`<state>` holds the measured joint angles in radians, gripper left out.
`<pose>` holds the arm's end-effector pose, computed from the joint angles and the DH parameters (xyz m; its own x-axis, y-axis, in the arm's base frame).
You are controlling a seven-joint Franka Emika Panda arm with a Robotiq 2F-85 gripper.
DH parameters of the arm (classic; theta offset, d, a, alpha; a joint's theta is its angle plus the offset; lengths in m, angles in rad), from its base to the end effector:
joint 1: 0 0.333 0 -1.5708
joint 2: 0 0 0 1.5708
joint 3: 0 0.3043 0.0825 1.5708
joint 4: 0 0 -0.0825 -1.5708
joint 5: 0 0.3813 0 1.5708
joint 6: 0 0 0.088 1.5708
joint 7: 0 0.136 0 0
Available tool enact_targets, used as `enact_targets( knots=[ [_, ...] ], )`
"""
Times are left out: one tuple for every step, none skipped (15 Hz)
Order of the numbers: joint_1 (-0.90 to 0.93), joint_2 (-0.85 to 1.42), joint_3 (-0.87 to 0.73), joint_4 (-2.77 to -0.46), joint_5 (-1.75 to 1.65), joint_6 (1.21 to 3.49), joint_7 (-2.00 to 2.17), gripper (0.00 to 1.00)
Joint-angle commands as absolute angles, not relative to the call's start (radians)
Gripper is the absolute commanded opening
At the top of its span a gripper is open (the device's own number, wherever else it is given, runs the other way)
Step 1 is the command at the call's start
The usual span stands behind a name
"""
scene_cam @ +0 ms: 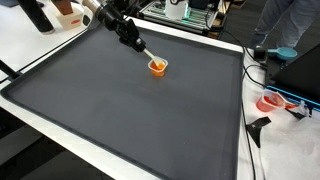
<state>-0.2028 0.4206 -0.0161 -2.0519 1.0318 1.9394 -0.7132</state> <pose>0.5484 -0.0385 0.1956 0.9863 -0.1144 -0.1189 -0.1633 -0.5741 -0.8024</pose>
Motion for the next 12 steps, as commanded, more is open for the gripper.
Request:
enact_targets(
  knots=[
    [-0.217, 0.452, -0.030, -2.023, 1.072, 1.877, -0.765, 0.03],
    [-0.217, 0.456, -0.033, -2.018, 1.073, 1.874, -0.774, 0.03],
    [-0.215, 0.460, -0.036, -2.014, 1.071, 1.873, -0.778, 0.03],
    [-0.216, 0.465, -0.038, -2.009, 1.070, 1.864, -0.786, 0.03],
    [-0.215, 0.469, -0.040, -2.005, 1.069, 1.860, -0.785, 0.03],
    [-0.216, 0.472, -0.040, -2.000, 1.069, 1.852, -0.788, 0.03],
    [-0.217, 0.476, -0.042, -1.996, 1.068, 1.846, -0.791, 0.03],
    [-0.217, 0.478, -0.043, -1.993, 1.068, 1.843, -0.795, 0.03],
    [-0.217, 0.480, -0.044, -1.992, 1.068, 1.841, -0.798, 0.03],
    [-0.217, 0.484, -0.044, -1.989, 1.067, 1.837, -0.799, 0.03],
    [-0.220, 0.487, -0.044, -1.985, 1.069, 1.830, -0.802, 0.03],
    [-0.223, 0.489, -0.043, -1.981, 1.072, 1.815, -0.808, 0.03]
  ],
)
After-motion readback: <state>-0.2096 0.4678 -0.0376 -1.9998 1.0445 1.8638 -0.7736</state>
